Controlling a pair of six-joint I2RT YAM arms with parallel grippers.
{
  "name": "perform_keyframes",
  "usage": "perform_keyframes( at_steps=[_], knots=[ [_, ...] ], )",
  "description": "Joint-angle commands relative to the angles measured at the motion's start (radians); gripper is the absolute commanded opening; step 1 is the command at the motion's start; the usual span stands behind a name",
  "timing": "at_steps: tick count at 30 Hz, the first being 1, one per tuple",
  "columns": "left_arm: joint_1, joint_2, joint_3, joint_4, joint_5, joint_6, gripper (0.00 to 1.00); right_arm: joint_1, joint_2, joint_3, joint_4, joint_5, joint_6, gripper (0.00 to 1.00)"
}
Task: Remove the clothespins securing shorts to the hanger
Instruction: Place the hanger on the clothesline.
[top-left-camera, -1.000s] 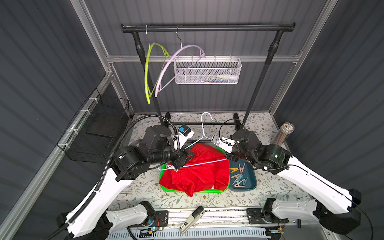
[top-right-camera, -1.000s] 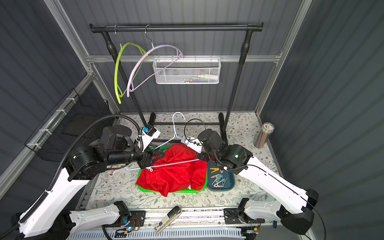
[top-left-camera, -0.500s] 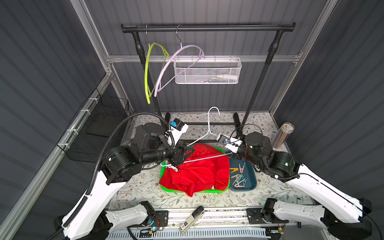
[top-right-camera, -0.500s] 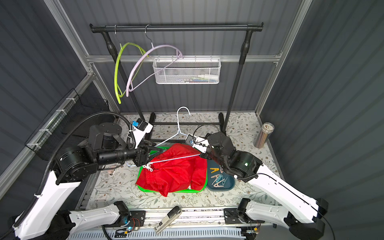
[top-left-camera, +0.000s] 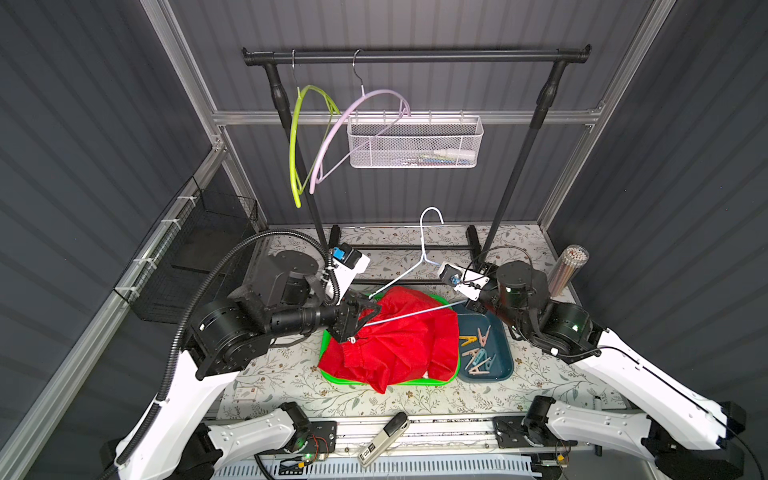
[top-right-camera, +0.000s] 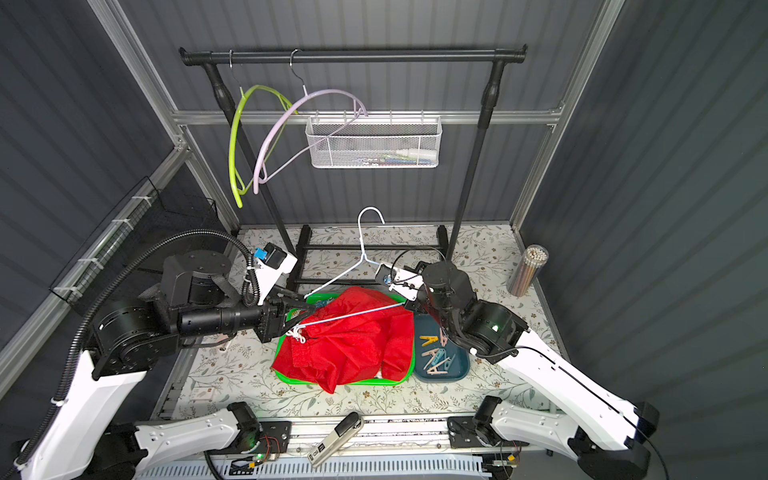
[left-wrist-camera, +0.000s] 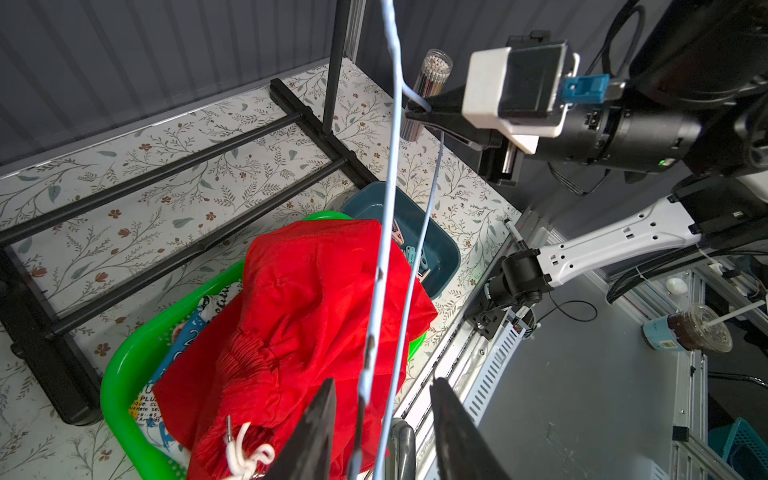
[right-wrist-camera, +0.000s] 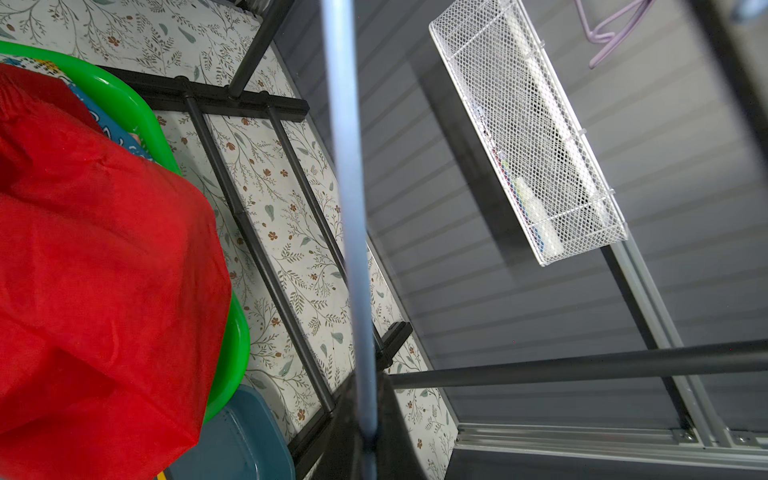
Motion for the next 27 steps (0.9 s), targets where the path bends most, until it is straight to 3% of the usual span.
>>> perform_keyframes(
  at_steps=[1,14,20,27],
  knots=[
    [-0.006,-0.029,0.013,-0.04,0.031,-0.02,0.38,-0.014,-0.019,-0.005,0.08,0.01,0.055,0.0],
    [-0.006,-0.045,-0.011,0.008,0.015,-0.025,0.32,-0.013,-0.042,-0.016,0.113,-0.072,0.071,0.0],
    [-0.006,-0.05,0.022,0.004,-0.016,-0.019,0.48,0.012,-0.026,-0.042,0.104,-0.034,0.009,0.0],
    [-0.006,-0.015,0.037,-0.01,0.021,-0.001,0.46,0.012,-0.058,-0.052,0.121,-0.048,-0.005,0.0]
  ],
)
